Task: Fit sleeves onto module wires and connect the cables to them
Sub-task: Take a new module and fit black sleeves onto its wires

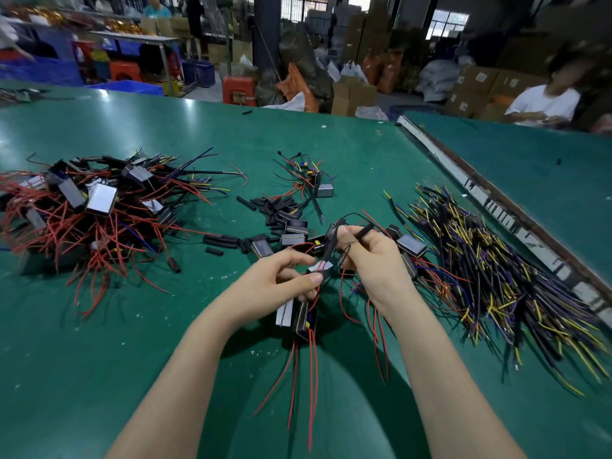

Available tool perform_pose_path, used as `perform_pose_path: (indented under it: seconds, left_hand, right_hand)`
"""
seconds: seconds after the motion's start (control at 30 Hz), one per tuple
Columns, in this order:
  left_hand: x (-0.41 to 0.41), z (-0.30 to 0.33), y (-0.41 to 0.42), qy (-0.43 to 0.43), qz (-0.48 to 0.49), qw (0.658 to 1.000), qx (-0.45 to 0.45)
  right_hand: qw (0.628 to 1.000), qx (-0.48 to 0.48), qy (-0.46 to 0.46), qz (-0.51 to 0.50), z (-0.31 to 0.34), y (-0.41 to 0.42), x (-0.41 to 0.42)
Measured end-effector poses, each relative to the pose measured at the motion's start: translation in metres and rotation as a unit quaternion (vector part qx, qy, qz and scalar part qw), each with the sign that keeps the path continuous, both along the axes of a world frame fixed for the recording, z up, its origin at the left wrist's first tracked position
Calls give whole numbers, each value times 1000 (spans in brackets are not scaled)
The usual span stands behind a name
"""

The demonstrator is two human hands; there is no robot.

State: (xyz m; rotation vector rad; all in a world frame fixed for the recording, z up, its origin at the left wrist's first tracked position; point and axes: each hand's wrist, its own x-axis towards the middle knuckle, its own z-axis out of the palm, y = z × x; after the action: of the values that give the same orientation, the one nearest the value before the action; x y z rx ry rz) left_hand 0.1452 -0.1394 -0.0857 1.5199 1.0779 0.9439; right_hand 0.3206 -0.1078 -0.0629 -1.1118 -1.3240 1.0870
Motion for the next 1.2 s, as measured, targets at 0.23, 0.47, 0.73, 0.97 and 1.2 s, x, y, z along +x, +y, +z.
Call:
perform_pose_path:
  seconds: [0.23, 0.47, 0.73, 0.97, 1.2]
  left_hand:
    - [-6, 1, -3, 69, -26, 997, 15]
    - [5, -5, 0, 74, 66, 993, 62]
    - [20, -5, 0, 14, 209, 975, 76]
    - [24, -1, -6, 88, 109, 986, 85]
    - [27, -1, -3, 68, 178, 979, 75]
  right_hand:
    - [1000, 12, -7, 15, -5, 0, 0]
    - [999, -9, -15, 27, -10, -2, -7]
    - [1000, -6, 16, 13, -11, -5, -17]
    - [1000, -4, 17, -3, -11, -3, -17]
    - [998, -1, -55, 37, -7, -7, -14]
